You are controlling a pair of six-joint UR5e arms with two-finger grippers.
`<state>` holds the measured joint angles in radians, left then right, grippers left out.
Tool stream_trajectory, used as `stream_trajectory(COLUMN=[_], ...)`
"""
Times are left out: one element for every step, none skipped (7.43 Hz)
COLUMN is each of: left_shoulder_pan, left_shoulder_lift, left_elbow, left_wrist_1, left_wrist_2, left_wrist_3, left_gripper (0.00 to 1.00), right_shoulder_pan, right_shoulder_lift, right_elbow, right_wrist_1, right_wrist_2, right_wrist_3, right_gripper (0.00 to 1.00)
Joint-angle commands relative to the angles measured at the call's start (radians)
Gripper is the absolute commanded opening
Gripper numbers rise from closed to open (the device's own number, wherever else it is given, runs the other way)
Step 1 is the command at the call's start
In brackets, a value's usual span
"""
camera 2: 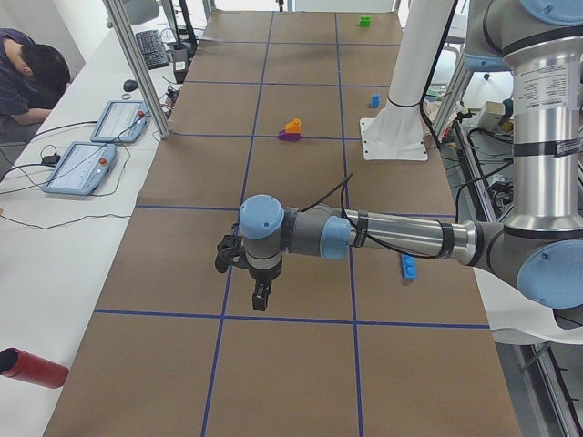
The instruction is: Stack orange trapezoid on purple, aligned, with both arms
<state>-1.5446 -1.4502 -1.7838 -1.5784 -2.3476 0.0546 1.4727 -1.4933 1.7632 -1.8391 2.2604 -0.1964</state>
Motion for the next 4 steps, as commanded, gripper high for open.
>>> stream_trajectory(left_shoulder_pan=[-0.028, -0.040, -0.052, -0.052], left_shoulder_lift=[0.026, 0.016, 0.014, 0.014], left_elbow=[-0.008, -0.011, -0.020, -0.022], left_wrist_1=[0.026, 0.079, 0.084, 0.083], left_wrist_2=[-0.001, -0.002, -0.006, -0.012], left_wrist_3=[0.069, 0.070, 0.073, 0.074], left_gripper=[1.00, 1.00, 1.00, 1.00], right_shoulder_pan=[0.072, 0.078, 0.081, 0.092], right_shoulder_lift=[-0.092, -0.111, -0.126, -0.161], right_elbow=[0.001, 0.001, 0.001, 0.001], right_wrist_1=[0.001, 0.001, 0.007, 0.058], right_wrist_2=[-0.002, -0.004, -0.004, -0.004], right_wrist_3=[-0.041, -0.031, -0.029, -0.029], right_gripper=[1.00, 1.00, 1.00, 1.00])
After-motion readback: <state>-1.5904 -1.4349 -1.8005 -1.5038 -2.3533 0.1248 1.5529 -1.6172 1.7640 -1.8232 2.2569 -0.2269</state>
